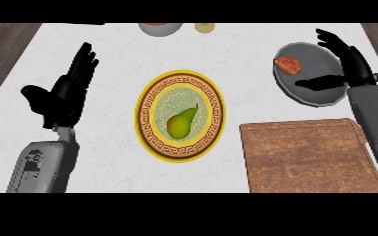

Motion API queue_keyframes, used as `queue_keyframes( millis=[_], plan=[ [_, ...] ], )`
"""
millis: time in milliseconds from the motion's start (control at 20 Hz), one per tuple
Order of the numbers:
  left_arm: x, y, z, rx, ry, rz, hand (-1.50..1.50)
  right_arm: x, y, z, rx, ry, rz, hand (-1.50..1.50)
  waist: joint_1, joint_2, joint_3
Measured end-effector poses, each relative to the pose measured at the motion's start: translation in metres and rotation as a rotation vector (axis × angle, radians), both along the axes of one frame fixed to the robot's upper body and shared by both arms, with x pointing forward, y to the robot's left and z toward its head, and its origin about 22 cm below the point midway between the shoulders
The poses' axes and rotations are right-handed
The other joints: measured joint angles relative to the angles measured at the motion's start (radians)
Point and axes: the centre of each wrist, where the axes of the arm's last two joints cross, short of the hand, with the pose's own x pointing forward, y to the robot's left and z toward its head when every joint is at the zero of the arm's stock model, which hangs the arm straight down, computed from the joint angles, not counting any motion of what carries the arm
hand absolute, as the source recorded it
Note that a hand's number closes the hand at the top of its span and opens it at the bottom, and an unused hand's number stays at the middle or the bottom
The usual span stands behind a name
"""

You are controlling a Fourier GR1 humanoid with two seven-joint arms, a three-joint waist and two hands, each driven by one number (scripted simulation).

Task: Pick the sweet potato from the cutting board and place it in the pan

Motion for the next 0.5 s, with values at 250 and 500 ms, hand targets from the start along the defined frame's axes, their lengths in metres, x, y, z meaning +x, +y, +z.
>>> queue_keyframes(
  millis=[250,500],
  plan=[
    [-0.003,0.006,-0.002,0.005,0.004,0.019,0.0,-0.019,-0.037,-0.002,0.182,-0.039,0.015,-1.5,-0.02,-0.008,-0.001],
    [-0.01,0.016,-0.009,0.003,0.018,0.041,0.0,-0.052,-0.084,-0.004,0.296,-0.017,0.083,-1.5,-0.042,-0.018,-0.003]
  ],
)
